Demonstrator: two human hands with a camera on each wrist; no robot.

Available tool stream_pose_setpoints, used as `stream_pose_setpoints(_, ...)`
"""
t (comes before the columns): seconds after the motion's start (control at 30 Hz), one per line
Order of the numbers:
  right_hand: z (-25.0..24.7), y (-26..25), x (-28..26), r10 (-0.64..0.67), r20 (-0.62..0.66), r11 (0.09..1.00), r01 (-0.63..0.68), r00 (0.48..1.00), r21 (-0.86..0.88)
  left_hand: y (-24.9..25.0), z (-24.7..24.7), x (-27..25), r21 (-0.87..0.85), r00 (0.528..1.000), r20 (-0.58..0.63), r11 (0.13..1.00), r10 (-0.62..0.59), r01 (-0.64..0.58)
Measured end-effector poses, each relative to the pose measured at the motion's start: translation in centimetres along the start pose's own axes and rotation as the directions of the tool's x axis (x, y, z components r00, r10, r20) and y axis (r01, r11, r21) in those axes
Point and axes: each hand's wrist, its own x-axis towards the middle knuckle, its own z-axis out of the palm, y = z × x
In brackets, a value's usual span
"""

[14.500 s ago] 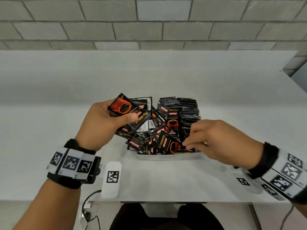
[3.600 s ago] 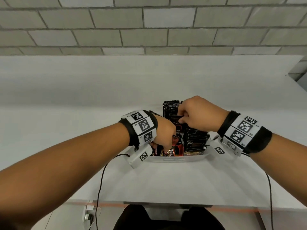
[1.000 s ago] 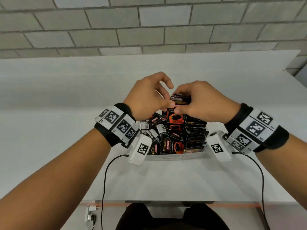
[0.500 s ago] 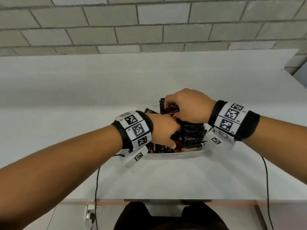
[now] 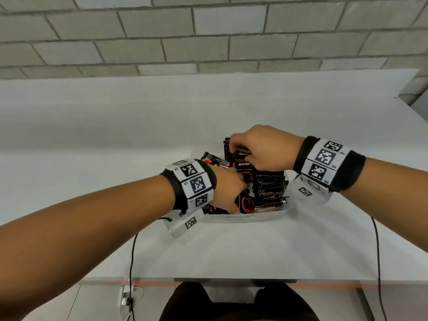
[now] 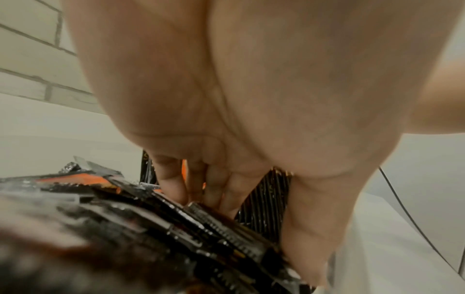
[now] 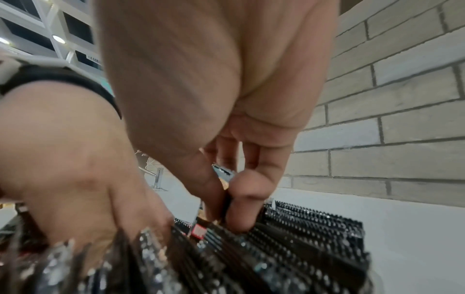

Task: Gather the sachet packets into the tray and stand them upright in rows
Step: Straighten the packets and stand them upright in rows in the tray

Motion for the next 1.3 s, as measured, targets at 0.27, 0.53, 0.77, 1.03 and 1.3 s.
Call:
stream_pose_setpoints(0.27,0.2,-0.6,-0.1,-0.055,0.05,0.989,0.061,0.997,-0.133,-0.6,-0.1,0.2,-0.038,0.998,0.054,0.999,-0.01,0.012)
stream_pose_setpoints(0.53,0.7,-0.3,-0.3,-0.06,0.01,0.979,0.061,0.998,-0.194,-1.2,-1.4,-0.7,-0.174,0.997,0.058,0.983,-0.044,0.053)
stream_pose_setpoints(0.77,0.3,0.7,0.1,0.122,-0.068,0.987,-0.114,0.99,0.109,-1.5,-0.9,-0.4,-0.203,0.998,0.056,0.978,-0.032,0.043)
stream_pose_setpoints(1.03,0.9,1.0,0.0,0.131,-0.017,0.988,-0.129,0.991,0.083,-0.9,-0.2,-0.3,-0.173,0.999,0.047,0.985,-0.006,0.014)
stream_pose_setpoints(1.3,-0.9,1.0,-1.8,0.115,-0.114,0.984,-0.098,0.987,0.149,-4.8,-5.1,-5.6,-0.459,0.972,-0.193,0.888,-0.134,0.032)
